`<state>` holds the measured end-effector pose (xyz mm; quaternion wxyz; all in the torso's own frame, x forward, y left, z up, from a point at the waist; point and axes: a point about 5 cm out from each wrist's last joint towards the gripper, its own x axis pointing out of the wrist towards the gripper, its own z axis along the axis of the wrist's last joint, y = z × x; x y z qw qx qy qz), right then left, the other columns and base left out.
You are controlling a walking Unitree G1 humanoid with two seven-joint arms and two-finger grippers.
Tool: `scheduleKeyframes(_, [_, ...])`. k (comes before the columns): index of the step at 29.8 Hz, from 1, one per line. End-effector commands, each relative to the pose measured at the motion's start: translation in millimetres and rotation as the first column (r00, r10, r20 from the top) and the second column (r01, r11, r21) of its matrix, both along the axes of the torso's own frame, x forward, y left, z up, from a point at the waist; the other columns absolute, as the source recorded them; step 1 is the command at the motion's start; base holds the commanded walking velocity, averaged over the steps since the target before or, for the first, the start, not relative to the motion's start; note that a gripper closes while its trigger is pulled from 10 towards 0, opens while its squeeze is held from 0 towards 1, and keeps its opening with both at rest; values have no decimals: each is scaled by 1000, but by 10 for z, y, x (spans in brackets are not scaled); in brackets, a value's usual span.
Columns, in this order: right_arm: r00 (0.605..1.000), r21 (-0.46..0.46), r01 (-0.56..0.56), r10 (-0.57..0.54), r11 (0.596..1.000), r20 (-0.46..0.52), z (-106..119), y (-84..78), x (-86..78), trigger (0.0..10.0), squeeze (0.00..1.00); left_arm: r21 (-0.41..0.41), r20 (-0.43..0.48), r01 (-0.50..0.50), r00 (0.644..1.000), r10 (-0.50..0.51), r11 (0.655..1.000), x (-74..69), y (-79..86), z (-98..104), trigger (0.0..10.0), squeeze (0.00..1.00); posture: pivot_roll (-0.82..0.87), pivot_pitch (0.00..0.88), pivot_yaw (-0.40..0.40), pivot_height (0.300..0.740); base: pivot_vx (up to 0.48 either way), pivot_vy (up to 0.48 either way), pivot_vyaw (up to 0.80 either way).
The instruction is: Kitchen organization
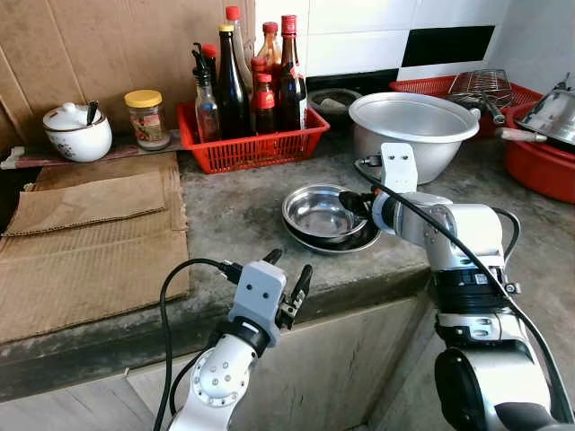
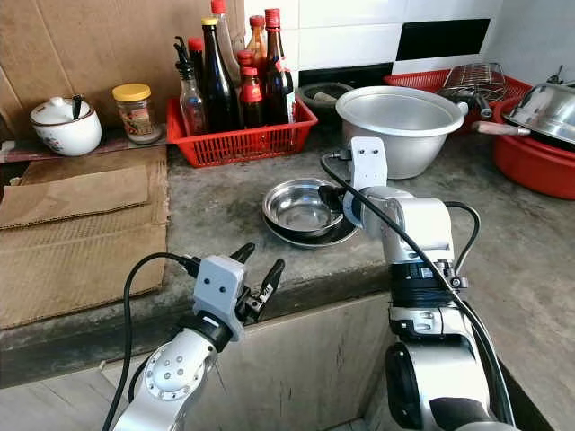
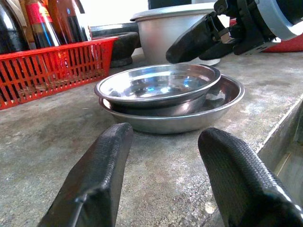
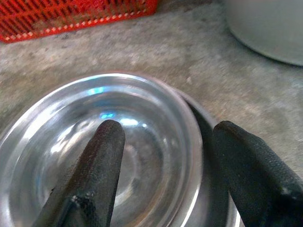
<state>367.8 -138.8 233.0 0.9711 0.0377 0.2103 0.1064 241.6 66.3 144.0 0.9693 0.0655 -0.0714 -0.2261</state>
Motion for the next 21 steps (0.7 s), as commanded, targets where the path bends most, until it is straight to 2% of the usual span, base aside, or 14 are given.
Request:
scheduleKeyframes(1, [1000, 0, -16, 16, 1000, -2, 54, 5, -9, 10000, 0, 4, 12, 3, 1000, -3, 1000, 12, -8, 15, 10000, 0, 12, 0, -45, 740, 0, 0, 0])
scheduleKeyframes(3, [999, -17, -33, 32, 999, -43, -24, 13, -36, 10000, 0, 3, 13, 3, 1000, -3, 1000, 10, -8, 16, 10000, 0, 14, 0, -48, 740, 0, 0, 0])
scheduleKeyframes(11, [995, -38, -31, 27, 999, -91, -90, 7, -53, 10000, 0, 1, 13, -1, 1000, 1, 1000, 8, -8, 16, 10000, 0, 12, 0, -47, 740, 0, 0, 0])
scheduleKeyframes(18, [990, 35, -30, 34, 999, -135, -77, 52, -52, 10000, 0, -1, 12, -9, 1000, 9, 1000, 7, -10, 15, 10000, 0, 11, 0, -49, 740, 0, 0, 0])
scheduleKeyframes(21, [989, 22, -38, 41, 999, -144, -79, 64, -53, 10000, 0, 1, 10, -11, 1000, 11, 1000, 6, -9, 9, 10000, 0, 11, 0, -49, 740, 0, 0, 0])
